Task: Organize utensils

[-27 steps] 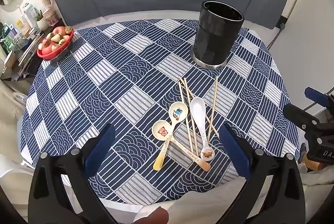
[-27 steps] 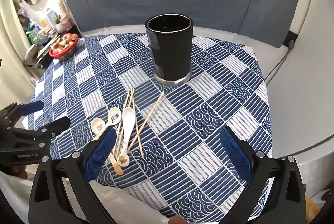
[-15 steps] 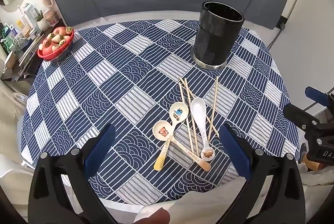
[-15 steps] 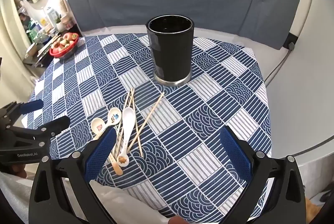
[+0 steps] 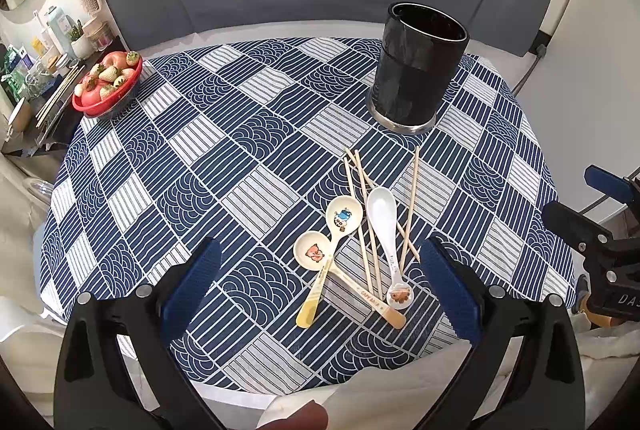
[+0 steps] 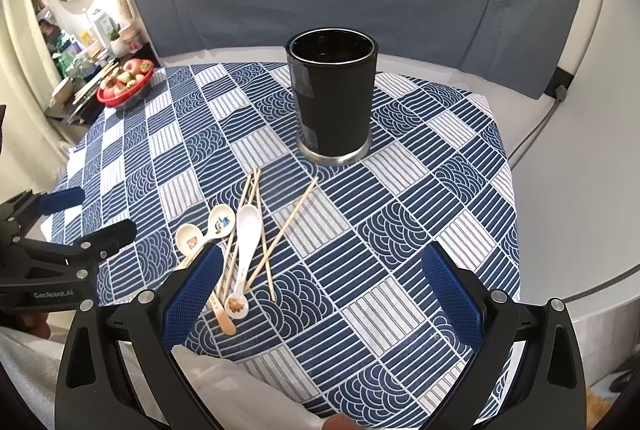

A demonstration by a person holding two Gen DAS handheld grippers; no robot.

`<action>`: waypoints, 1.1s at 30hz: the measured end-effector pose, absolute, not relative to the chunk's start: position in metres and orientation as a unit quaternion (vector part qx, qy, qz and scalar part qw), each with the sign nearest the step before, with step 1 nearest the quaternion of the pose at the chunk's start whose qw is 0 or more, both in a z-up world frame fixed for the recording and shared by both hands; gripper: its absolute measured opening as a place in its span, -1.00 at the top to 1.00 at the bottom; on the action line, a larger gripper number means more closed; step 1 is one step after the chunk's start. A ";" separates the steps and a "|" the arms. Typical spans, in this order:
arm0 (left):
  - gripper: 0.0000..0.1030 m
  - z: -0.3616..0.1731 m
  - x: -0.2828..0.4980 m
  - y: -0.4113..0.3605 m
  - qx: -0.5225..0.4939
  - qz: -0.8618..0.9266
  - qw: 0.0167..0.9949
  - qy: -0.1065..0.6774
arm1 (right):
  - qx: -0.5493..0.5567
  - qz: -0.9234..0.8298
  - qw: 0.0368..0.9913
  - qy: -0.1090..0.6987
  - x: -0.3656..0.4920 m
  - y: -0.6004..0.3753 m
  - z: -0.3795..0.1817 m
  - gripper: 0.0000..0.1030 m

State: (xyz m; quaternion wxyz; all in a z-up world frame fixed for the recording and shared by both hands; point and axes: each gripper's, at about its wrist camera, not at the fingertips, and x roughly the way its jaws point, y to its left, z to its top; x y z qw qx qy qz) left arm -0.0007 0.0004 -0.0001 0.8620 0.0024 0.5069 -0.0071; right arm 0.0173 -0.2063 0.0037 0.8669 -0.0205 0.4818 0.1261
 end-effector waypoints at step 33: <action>-0.89 0.000 -0.003 -0.005 0.016 -0.018 0.864 0.502 | -0.019 0.127 0.866 0.483 0.016 -0.205 0.000 -0.85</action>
